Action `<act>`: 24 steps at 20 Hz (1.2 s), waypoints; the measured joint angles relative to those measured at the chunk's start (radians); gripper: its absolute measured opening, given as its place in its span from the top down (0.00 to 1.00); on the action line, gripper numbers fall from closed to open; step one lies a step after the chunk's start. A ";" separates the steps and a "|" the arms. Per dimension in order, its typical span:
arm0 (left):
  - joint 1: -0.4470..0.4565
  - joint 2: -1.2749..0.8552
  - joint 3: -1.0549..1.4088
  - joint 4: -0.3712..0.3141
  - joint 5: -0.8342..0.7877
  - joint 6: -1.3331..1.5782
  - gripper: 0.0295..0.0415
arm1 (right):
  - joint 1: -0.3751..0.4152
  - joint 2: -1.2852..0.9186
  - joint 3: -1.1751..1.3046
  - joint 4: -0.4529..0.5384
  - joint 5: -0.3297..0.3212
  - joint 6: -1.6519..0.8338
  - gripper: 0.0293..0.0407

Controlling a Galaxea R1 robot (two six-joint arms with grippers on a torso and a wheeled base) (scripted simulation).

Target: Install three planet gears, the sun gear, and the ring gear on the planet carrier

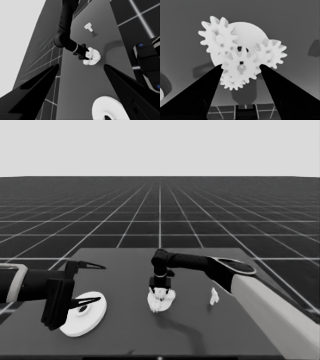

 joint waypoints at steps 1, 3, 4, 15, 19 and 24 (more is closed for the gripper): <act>0.000 0.000 0.000 0.000 0.000 0.000 0.25 | 0.000 0.000 0.000 0.000 0.000 0.010 0.86; 0.000 0.000 0.000 0.000 0.000 0.000 0.25 | 0.000 0.000 0.000 0.000 0.000 0.031 0.86; 0.000 0.000 0.000 0.000 0.000 0.000 0.25 | 0.000 0.000 0.000 0.000 0.000 0.042 0.86; 0.000 0.000 0.000 0.000 0.000 0.000 0.25 | -0.001 0.000 0.000 0.000 0.000 0.157 0.86; 0.000 0.000 0.000 0.000 0.000 0.000 0.25 | -0.002 0.000 0.000 0.000 0.000 0.199 0.86; 0.000 0.000 0.000 0.000 0.000 0.000 0.25 | -0.002 0.000 0.000 0.000 0.000 0.251 0.86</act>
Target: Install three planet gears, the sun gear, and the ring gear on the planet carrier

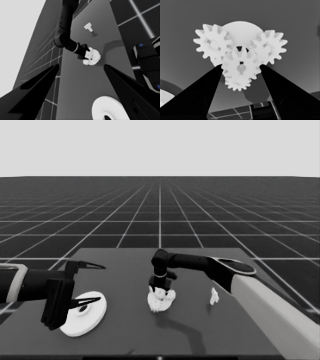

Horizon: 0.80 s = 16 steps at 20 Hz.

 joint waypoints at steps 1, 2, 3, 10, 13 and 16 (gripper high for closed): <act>0.000 0.000 0.000 0.000 0.000 0.000 0.25 | 0.000 0.000 0.000 0.000 0.000 0.010 0.86; 0.000 0.000 0.000 0.000 0.000 0.000 0.25 | 0.000 0.000 0.000 0.000 0.000 0.021 0.86; 0.000 0.000 0.000 0.000 0.000 0.000 0.25 | 0.000 0.000 0.000 0.000 0.000 0.031 0.86; 0.000 0.000 0.000 0.000 0.000 0.000 0.25 | -0.001 0.000 0.000 0.000 0.000 0.105 0.86; 0.000 0.000 0.000 0.000 0.000 0.000 0.25 | -0.001 0.000 0.000 0.000 0.000 0.136 0.86; 0.000 0.000 0.000 0.000 0.000 0.000 0.25 | -0.001 0.000 0.000 0.000 0.000 0.168 0.86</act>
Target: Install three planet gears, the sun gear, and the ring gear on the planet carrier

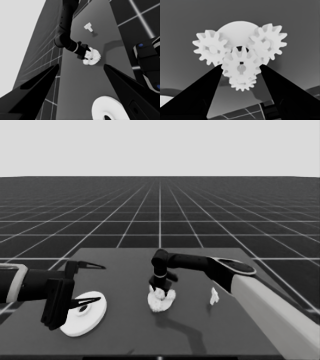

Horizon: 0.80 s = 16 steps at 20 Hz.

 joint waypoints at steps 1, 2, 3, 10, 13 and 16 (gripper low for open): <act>0.000 0.000 0.000 0.000 0.000 0.000 0.25 | 0.000 0.000 0.000 0.000 0.000 0.010 0.86; 0.000 0.000 0.000 0.000 0.000 0.000 0.25 | 0.000 0.000 0.000 0.000 0.000 0.021 0.86; 0.000 0.000 0.000 0.000 0.000 0.000 0.25 | -0.001 0.000 0.000 0.000 0.000 0.031 0.86; 0.000 0.000 0.000 0.000 0.000 0.000 0.25 | -0.005 -0.001 -0.001 0.000 0.000 0.105 0.86; 0.000 0.000 0.000 0.000 0.000 0.000 0.25 | -0.006 -0.001 -0.001 0.000 0.000 0.136 0.86; 0.000 0.000 0.000 0.000 0.000 0.000 0.25 | -0.006 -0.001 -0.001 0.000 0.000 0.168 0.86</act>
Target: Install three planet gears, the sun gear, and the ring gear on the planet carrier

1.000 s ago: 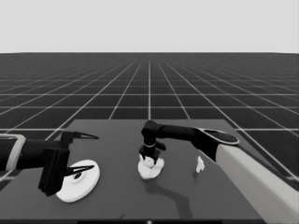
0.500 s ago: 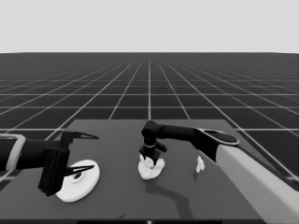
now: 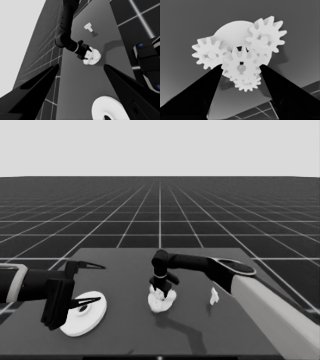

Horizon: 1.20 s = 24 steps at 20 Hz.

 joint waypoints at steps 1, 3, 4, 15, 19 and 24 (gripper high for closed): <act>0.000 0.000 0.000 0.000 0.000 0.000 0.25 | 0.000 0.000 0.000 0.000 0.000 0.010 0.86; 0.000 0.000 0.000 0.000 0.000 0.000 0.25 | 0.000 0.000 0.000 0.000 0.000 0.031 0.86; 0.000 0.000 0.000 0.000 0.000 0.000 0.25 | 0.000 0.000 0.000 0.000 0.000 0.042 0.86; 0.000 0.000 0.000 0.000 0.000 0.000 0.25 | 0.000 0.000 0.000 0.000 0.000 0.157 0.86; 0.000 0.000 0.000 0.000 0.000 0.000 0.25 | 0.000 0.000 0.000 0.000 0.000 0.199 0.86; 0.000 0.000 0.000 0.000 0.000 0.000 0.25 | 0.000 0.000 0.000 0.000 0.000 0.251 0.86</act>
